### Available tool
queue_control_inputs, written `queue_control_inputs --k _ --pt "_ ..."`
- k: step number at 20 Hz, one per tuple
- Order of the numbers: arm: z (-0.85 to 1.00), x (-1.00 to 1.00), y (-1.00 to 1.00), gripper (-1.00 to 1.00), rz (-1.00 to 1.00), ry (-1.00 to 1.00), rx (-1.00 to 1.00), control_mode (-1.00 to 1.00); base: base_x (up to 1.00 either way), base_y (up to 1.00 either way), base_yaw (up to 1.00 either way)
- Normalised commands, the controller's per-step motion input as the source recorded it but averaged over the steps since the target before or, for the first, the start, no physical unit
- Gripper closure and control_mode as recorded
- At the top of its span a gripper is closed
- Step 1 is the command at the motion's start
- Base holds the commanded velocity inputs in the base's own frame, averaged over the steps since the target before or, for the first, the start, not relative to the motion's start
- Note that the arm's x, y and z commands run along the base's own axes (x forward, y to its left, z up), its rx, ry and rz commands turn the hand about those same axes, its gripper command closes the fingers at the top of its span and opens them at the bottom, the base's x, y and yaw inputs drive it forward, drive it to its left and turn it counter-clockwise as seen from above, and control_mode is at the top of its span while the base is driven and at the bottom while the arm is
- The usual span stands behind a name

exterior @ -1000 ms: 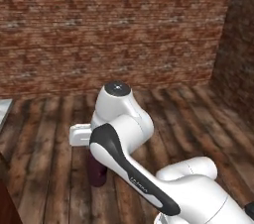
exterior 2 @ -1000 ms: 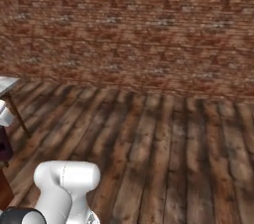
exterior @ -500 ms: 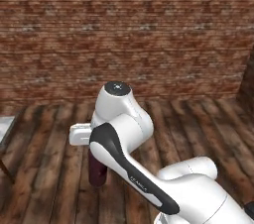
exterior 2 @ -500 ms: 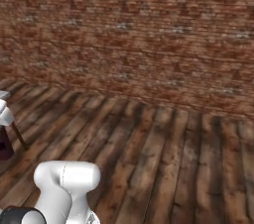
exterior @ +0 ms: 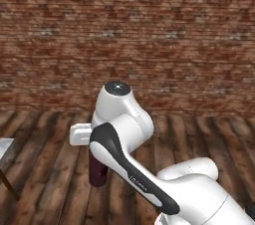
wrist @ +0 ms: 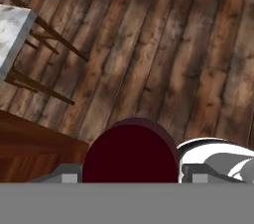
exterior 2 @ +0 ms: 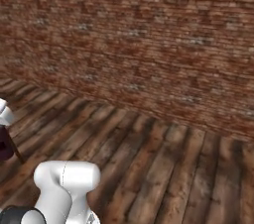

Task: There is a wine glass and glass cup on the dining counter. Place the wine bottle next to the wine glass and the juice bottle next to the glass cup.

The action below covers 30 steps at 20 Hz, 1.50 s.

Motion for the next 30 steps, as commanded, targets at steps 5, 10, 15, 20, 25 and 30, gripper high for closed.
queue_control_inputs --k 5,10,15,20,25,30 --pt "0.00 0.00 0.00 1.00 0.00 0.00 0.00 1.00 0.80 -0.28 0.28" --pt "0.00 0.00 0.00 1.00 0.00 0.00 0.00 1.00 0.74 -0.20 0.36" --pt "0.00 0.00 0.00 1.00 0.00 0.00 0.00 1.00 0.73 -0.17 0.39" --pt "0.00 0.00 0.00 1.00 0.00 0.00 0.00 1.00 0.72 -0.15 0.40" --pt "0.00 0.00 0.00 1.00 0.00 0.00 0.00 1.00 0.73 -0.17 0.39" --pt "0.00 0.00 0.00 1.00 0.00 0.00 0.00 1.00 0.77 -0.26 0.32"
